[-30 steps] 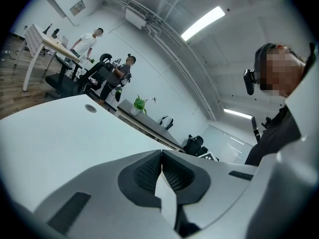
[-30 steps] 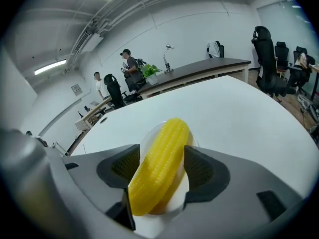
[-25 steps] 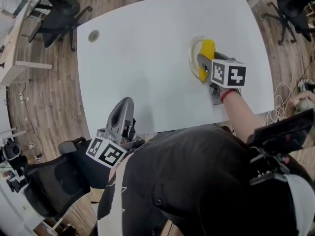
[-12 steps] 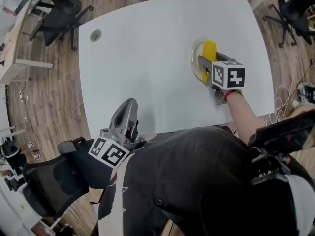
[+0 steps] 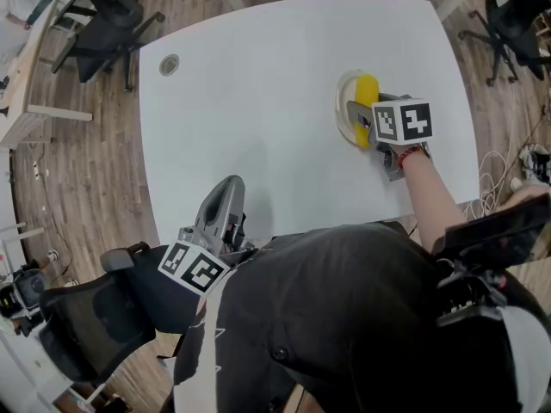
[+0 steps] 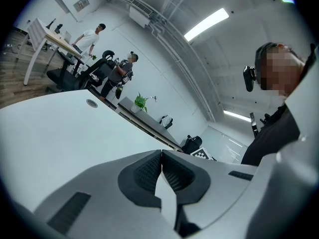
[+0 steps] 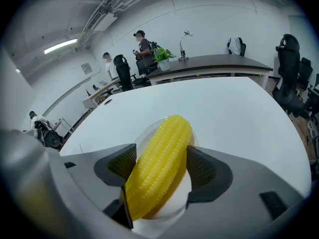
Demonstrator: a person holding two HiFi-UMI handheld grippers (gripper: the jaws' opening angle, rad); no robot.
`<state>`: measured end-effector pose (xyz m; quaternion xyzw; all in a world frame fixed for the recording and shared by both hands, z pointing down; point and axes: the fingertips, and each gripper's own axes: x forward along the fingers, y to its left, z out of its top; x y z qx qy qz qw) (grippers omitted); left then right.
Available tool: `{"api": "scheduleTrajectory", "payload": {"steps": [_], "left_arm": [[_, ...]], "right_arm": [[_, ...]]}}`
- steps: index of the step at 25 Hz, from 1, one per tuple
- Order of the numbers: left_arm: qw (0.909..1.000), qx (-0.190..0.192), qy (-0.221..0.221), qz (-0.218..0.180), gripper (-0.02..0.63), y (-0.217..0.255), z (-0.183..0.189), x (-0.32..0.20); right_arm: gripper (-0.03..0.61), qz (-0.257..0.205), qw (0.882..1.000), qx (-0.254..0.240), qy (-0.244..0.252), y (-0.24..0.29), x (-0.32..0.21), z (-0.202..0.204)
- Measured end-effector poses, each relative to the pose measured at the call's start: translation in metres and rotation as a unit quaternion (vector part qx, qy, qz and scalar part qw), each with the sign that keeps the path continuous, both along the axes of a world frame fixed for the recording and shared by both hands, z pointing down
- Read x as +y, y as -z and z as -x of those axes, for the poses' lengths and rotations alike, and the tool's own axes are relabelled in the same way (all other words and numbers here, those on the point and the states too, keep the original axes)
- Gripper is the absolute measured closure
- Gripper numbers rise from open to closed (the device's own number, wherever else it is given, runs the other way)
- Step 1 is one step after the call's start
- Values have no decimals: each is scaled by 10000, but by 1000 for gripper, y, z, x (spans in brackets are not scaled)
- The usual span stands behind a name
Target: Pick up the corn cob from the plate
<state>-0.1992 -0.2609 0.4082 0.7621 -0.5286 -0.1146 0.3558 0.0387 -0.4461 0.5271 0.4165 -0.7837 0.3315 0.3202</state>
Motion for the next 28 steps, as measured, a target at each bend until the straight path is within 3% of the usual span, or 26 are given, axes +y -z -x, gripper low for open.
{"api": "scheduleTrajectory", "payload": {"steps": [7,12,19,24,28], "left_arm": [[10000,44,34,-24,598,-2,4,4],[10000,50,55,-15,598,-1,6,6],[10000,73,27,-21,598,0,1,11],[9999,83,103,-26,598,-1,4,20],[9999,79,118,-29,598,2,5,22]], "right_arm": [[264,406,9964,402,630,-4,2,2],[264,771,9914,782,718,-7,1,3],[272,1341,9658,1924,1107,-16,1,4],[270,818,9483,2452,1839,-20,3,8],[270,601,9491,2381,1975,-18,0,10]]}}
